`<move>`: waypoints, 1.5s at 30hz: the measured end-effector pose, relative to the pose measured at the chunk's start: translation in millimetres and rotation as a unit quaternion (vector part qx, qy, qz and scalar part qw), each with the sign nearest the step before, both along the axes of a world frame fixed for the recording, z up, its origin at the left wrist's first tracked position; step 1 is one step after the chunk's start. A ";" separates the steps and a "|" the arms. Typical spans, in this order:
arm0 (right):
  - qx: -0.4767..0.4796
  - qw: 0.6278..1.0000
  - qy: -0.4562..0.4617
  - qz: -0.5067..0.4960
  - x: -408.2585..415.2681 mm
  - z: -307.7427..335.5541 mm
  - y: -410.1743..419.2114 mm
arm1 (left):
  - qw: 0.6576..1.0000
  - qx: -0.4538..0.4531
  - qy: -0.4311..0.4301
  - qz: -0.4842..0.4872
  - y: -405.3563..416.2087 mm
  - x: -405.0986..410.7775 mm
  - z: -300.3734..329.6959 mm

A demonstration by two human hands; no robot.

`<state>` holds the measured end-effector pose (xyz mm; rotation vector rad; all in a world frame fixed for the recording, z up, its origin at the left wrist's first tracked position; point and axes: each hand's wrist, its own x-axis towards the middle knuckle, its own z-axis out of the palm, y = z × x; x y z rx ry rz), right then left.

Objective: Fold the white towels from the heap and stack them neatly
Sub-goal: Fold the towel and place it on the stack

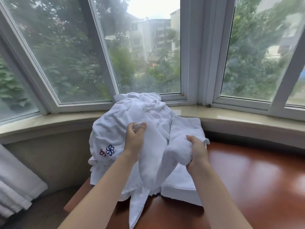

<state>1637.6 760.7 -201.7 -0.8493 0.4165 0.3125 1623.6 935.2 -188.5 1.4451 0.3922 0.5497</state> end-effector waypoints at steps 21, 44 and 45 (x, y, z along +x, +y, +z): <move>-0.071 0.929 -0.025 -0.363 23.7 25.4 95.8 | 0.944 0.064 0.051 -0.318 68.0 137.6 23.6; -0.300 0.882 0.143 -0.335 41.1 -143.4 83.9 | 0.668 0.537 0.189 -0.480 -13.4 243.9 -148.1; -0.356 0.869 0.091 -0.332 40.7 -138.9 81.9 | 0.665 0.540 0.183 -0.482 -12.9 241.4 -148.1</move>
